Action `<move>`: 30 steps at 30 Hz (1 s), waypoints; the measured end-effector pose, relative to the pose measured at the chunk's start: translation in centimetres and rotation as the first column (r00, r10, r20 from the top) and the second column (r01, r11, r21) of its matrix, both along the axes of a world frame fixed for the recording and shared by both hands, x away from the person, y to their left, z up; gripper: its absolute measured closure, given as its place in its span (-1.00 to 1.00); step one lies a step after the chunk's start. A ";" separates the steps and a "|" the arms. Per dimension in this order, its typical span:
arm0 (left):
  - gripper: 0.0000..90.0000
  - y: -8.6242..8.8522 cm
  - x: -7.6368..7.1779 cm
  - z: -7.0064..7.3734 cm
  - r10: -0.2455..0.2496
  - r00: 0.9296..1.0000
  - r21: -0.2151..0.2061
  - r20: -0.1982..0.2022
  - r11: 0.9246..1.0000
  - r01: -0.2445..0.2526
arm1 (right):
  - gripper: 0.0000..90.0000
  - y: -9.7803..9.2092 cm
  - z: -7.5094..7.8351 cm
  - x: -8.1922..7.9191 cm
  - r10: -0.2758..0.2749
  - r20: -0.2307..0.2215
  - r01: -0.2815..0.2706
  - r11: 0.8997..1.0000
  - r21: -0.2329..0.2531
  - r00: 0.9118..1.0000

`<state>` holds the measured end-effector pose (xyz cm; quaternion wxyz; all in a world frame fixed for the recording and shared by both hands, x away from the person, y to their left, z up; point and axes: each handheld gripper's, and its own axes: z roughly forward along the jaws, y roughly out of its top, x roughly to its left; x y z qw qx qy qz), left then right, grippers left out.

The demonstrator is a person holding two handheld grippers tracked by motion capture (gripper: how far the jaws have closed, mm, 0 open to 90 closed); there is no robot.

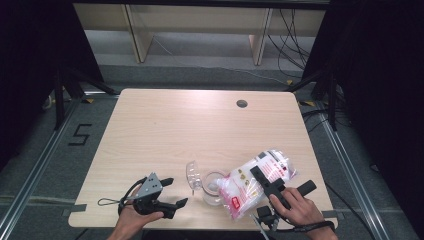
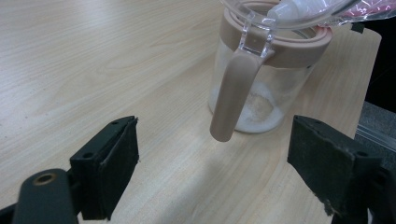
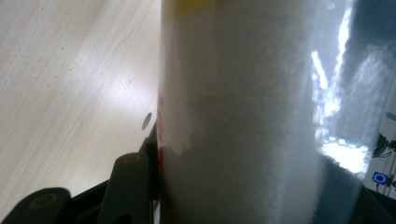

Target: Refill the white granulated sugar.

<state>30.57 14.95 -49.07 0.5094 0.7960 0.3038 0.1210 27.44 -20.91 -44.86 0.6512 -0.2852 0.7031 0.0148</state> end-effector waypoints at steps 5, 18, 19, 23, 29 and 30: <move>-0.65 0.2 0.1 0.1 -0.005 1.000 0.017 0.006 1.000 0.005 | 0.20 0.0 0.1 0.0 0.003 0.000 -0.003 1.000 -0.001 1.000; -0.65 0.1 0.0 0.0 0.011 1.000 -0.005 -0.015 1.000 -0.011 | 0.21 0.0 0.1 0.0 -0.003 0.002 0.003 1.000 0.001 1.000; -0.65 0.1 0.0 0.0 0.001 1.000 0.006 -0.004 1.000 -0.001 | 0.21 0.0 0.1 0.0 -0.001 0.003 0.001 1.000 -0.002 1.000; -0.64 0.1 0.1 0.1 -0.005 1.000 0.016 0.008 1.000 0.005 | 0.21 0.1 0.1 -0.1 -0.001 -0.003 0.001 1.000 0.005 1.000; -0.64 0.0 0.0 0.1 -0.002 1.000 0.004 0.007 1.000 0.002 | 0.21 0.1 0.1 -0.2 -0.001 -0.001 0.001 1.000 0.013 1.000; -0.64 0.1 0.0 0.1 -0.001 1.000 0.005 0.006 1.000 0.001 | 0.21 0.1 0.1 -0.2 -0.003 -0.001 0.003 1.000 0.015 1.000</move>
